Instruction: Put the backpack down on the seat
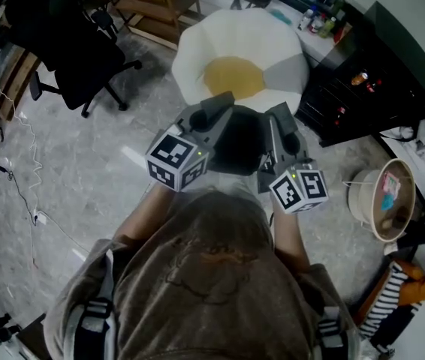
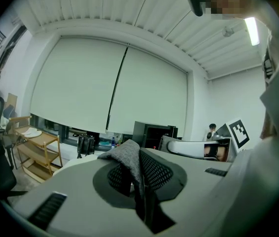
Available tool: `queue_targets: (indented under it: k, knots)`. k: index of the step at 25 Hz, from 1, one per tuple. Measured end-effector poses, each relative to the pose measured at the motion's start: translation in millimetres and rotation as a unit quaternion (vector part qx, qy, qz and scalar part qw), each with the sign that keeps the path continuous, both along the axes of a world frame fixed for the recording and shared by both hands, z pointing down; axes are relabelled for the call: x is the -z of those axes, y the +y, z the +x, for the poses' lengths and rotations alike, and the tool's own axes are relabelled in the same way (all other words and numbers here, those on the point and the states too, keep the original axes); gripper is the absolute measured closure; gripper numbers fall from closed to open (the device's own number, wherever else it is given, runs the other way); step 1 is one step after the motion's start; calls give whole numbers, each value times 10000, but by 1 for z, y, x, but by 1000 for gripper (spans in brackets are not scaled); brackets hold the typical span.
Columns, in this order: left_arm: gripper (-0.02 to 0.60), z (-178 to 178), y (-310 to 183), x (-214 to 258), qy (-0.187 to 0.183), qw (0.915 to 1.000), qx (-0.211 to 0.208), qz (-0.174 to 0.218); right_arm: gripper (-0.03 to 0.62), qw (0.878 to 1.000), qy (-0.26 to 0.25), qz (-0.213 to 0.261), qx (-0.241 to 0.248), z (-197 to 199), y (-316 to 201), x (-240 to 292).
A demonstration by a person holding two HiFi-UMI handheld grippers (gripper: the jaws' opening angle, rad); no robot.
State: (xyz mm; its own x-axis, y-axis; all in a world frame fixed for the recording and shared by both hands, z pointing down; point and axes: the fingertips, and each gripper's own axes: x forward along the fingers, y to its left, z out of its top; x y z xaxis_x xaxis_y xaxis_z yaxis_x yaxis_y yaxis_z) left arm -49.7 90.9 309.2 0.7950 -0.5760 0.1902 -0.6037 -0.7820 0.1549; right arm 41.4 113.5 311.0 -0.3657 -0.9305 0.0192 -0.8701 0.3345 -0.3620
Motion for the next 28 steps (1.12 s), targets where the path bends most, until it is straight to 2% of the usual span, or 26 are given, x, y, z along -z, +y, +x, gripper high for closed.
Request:
queue_targets:
  k: [14,19,28]
  knots:
    - [552,28,-110,-17,-203,9997,36,-162,566,9997,-33,-149,191,23,-112,-16]
    - [552,46,-157,-11,-174,9997,130,-71,566,9994,2,-184,278,39,-156,-12]
    - [552,73,-227,-13,-130,9991,345,-193,566,9983,38,-272,514,63,-228,-13]
